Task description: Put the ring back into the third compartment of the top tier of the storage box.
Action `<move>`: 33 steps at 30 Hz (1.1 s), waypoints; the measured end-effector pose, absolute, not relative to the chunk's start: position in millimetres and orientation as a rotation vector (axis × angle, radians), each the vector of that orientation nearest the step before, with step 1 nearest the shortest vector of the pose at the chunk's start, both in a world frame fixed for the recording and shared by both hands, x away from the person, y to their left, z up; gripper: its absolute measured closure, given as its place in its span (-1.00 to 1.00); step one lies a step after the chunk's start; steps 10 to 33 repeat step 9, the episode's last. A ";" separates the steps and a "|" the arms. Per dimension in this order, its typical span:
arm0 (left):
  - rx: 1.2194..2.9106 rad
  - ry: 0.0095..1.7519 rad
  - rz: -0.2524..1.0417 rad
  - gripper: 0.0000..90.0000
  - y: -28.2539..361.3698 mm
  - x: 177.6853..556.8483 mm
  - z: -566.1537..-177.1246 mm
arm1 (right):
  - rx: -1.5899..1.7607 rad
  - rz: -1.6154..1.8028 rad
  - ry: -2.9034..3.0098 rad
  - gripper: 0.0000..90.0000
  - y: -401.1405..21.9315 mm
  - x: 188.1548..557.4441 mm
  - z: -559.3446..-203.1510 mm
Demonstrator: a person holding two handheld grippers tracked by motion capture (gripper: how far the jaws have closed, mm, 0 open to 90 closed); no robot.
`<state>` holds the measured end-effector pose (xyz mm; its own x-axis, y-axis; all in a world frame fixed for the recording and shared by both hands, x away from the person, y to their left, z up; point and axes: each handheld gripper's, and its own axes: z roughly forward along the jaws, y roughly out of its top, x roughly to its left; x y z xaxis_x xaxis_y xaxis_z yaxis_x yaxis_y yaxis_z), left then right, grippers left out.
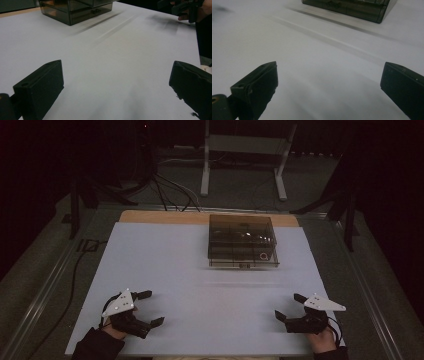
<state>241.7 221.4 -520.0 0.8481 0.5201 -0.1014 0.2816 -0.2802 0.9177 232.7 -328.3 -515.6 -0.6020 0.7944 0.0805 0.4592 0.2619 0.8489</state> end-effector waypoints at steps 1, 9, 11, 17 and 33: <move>1.881 0.600 0.260 -0.99 221.4 241.7 -520.0 | 1.138 1.279 2.178 -0.97 -327.8 232.5 -515.4; 1.880 0.602 0.259 -0.99 221.0 242.1 -520.1 | 1.110 1.300 2.195 -0.97 -323.6 231.9 -514.3; 1.880 0.602 0.259 -0.99 221.0 242.1 -520.1 | 1.110 1.300 2.195 -0.97 -323.6 231.9 -514.3; 1.880 0.602 0.259 -0.99 221.0 242.1 -520.1 | 1.110 1.300 2.195 -0.97 -323.6 231.9 -514.3; 1.880 0.602 0.259 -0.99 221.0 242.1 -520.1 | 1.110 1.300 2.195 -0.97 -323.6 231.9 -514.3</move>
